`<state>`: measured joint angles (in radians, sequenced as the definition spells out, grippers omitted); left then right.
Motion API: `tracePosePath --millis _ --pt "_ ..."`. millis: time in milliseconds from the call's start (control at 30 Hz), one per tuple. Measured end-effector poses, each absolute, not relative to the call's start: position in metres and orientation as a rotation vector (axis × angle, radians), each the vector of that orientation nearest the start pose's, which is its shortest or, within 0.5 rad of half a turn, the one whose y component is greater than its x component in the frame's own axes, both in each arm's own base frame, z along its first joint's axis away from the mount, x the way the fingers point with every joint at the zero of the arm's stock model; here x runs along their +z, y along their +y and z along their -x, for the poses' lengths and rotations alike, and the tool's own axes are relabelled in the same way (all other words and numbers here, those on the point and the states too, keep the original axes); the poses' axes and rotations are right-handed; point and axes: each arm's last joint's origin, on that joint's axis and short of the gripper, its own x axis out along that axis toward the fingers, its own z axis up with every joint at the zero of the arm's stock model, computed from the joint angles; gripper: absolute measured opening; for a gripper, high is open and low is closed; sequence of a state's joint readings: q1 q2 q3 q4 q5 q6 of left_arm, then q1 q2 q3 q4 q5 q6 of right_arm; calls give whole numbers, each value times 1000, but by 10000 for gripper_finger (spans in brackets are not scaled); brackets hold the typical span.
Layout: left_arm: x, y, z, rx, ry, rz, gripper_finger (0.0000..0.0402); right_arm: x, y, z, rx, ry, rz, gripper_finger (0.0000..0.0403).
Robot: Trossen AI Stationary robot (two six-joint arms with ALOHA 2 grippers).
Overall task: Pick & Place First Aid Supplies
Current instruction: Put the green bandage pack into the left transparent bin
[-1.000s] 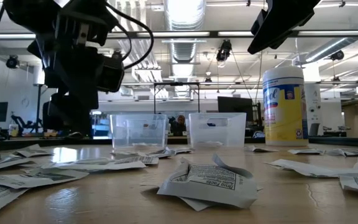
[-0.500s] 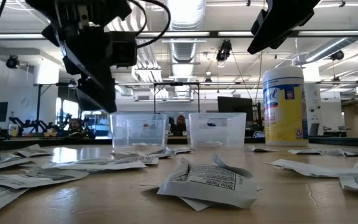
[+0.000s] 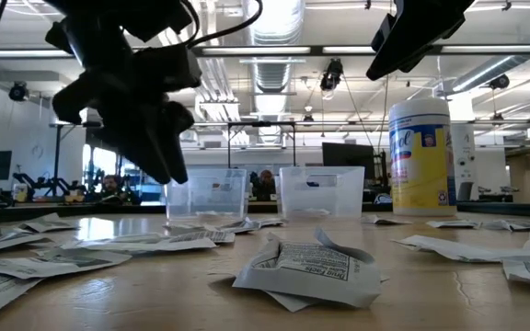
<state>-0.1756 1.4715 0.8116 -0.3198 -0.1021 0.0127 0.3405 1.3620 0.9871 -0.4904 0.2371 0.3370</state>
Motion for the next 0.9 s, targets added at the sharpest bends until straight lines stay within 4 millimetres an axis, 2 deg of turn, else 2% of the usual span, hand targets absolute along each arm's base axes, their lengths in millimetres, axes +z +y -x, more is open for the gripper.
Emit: tracePosePath --millis 267,600,900 --pt "161 -63 -281 -78 1005 -292 183 255 86 -264 -44 832 -72 52" --pt "146 -62 -287 -26 1027 -358 183 255 86 -264 -45 831 -75 52" --pt "137 -53 -292 10 1062 -305 183 255 86 -264 -45 831 -75 52"
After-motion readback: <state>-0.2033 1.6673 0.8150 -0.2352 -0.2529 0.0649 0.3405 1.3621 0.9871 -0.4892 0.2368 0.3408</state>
